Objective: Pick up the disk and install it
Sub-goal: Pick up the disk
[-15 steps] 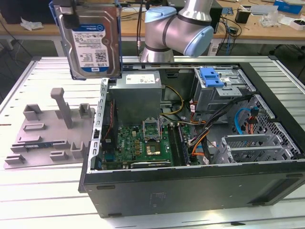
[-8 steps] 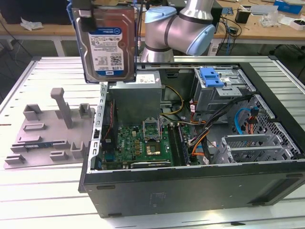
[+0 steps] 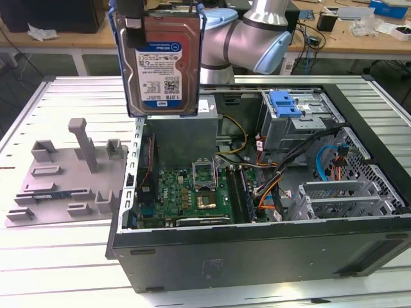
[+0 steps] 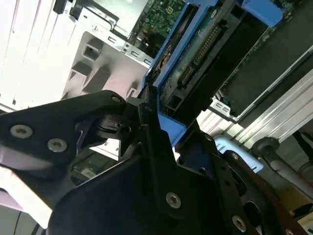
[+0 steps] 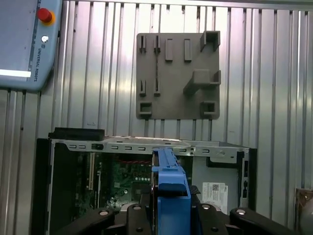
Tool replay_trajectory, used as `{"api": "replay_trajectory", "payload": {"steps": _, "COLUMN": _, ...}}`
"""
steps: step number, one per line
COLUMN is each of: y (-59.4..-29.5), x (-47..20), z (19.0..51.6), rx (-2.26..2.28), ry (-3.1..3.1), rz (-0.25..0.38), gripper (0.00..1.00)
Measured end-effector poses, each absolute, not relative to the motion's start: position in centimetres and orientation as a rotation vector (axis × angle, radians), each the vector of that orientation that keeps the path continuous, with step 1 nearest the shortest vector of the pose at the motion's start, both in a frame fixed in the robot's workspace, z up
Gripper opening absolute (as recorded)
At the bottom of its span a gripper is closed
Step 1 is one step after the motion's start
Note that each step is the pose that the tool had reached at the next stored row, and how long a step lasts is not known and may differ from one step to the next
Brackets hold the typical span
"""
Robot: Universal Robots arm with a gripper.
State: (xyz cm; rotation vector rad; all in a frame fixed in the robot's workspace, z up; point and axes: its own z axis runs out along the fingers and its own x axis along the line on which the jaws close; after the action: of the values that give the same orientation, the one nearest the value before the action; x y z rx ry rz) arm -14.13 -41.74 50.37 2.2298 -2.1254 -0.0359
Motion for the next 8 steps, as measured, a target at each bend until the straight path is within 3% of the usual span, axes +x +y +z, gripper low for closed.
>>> {"api": "replay_trajectory", "payload": {"steps": 8, "y": -43.9, "x": -12.3, "z": 50.4, "rx": 2.228, "ry": -2.123, "rz": -0.041, "gripper": 0.37}}
